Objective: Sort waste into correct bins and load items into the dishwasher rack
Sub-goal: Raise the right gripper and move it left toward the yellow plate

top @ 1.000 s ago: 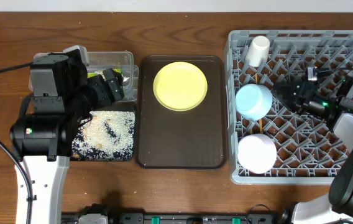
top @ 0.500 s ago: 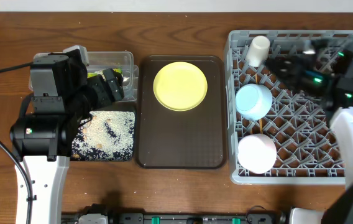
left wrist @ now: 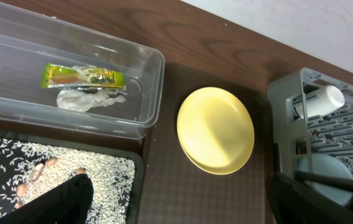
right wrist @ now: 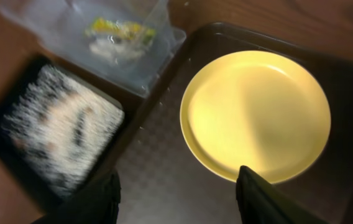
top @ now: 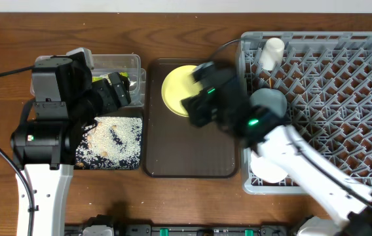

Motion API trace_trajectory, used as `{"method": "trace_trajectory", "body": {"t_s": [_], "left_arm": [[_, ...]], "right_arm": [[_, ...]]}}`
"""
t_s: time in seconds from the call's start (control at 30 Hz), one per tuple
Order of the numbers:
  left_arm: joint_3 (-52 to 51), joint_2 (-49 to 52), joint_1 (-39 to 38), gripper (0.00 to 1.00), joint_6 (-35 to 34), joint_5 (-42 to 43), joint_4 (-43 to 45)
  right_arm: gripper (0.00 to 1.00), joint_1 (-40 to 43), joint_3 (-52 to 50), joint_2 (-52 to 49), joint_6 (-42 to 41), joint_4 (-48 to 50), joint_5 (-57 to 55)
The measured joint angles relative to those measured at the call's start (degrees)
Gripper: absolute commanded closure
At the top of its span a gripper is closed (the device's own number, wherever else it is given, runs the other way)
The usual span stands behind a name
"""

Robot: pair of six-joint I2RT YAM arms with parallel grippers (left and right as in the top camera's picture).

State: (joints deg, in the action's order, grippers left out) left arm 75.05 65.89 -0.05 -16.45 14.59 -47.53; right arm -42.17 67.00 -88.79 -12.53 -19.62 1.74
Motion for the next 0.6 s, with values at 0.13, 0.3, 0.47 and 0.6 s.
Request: {"method": "trace_trajectory", "body": {"t_s": [0.13,0.3,0.47,0.6], "left_arm": [[0.0,0.0,0.0,0.08,0.0,0.0,0.0],[0.0,0.0,0.0,0.08,0.0,0.0,0.0],[0.0,0.0,0.0,0.08,0.0,0.0,0.0],[0.0,0.0,0.0,0.08,0.0,0.0,0.0]], "right_arm": [[0.37,-4.9,0.0,-4.8,8.4,3.0,-6.3],[0.37,-6.8,0.0,-11.3,16.5,7.5,-9.6],[0.37,-6.7,0.0,-16.5,20.1,10.9,-11.1],[0.39,-6.6,0.0,-18.6,21.1,11.0,-11.5]]}}
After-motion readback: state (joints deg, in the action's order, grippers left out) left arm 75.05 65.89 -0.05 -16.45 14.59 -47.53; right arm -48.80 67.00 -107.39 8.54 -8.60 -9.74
